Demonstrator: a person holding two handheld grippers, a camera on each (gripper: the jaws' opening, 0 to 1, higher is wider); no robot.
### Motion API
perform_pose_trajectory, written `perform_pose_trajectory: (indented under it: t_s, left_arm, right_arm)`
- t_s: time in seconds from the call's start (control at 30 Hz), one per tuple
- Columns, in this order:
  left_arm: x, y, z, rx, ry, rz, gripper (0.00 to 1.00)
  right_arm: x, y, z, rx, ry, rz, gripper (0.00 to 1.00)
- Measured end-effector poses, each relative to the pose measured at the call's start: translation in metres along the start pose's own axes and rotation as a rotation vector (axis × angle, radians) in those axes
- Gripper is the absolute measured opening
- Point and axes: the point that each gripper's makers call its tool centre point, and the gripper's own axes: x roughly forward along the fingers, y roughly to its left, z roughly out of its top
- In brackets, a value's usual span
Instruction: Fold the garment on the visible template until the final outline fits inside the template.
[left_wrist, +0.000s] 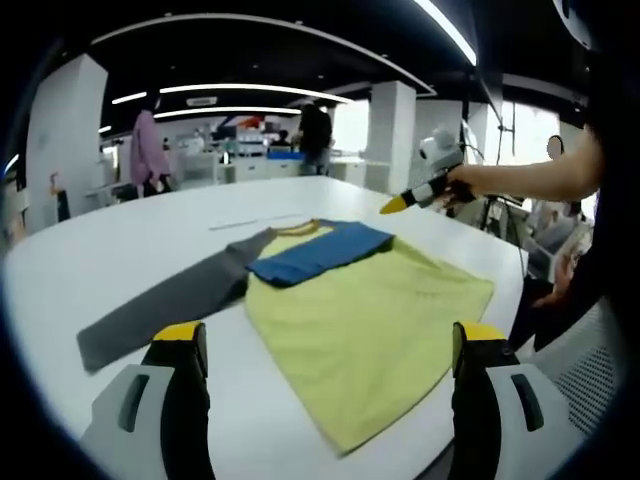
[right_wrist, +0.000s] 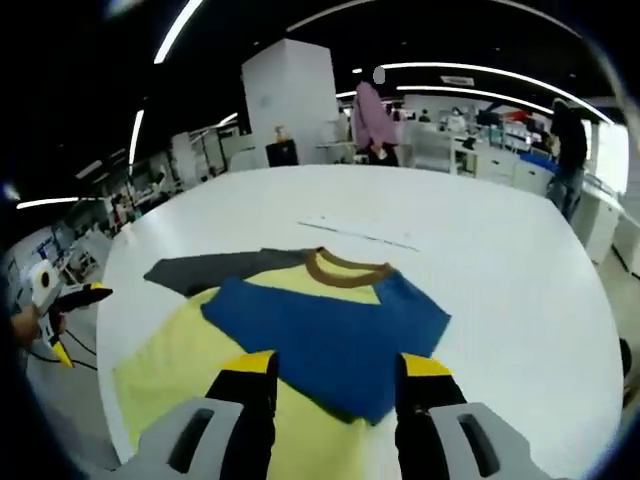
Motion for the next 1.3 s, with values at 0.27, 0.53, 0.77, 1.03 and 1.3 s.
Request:
perform_pose_trajectory:
  t_s: [0.27,0.53,0.77,1.03,1.3]
  left_arm:
    - [0.001,-0.003,0.001,-0.001,0.003,-0.002,0.99]
    - [0.001,-0.001,0.001,0.001,0.007,0.004,0.99]
    - [0.0,0.001,-0.001,-0.003,0.01,0.008,0.99]
    - [-0.002,0.005,-0.003,-0.003,0.014,0.016,0.99]
    - [-0.004,0.006,-0.006,-0.005,0.02,0.02,0.99]
  right_arm:
    - [-0.008,-0.019,-0.018,0.014,0.019,-0.045,0.31]
    - [-0.006,-0.027,-0.033,0.02,0.047,-0.063,0.23]
    - [0.001,-0.03,-0.052,0.024,0.085,-0.077,0.18]
    - [0.007,-0.031,-0.062,0.019,0.109,-0.078,0.15]
    - [0.01,-0.033,-0.067,0.018,0.125,-0.077,0.11]
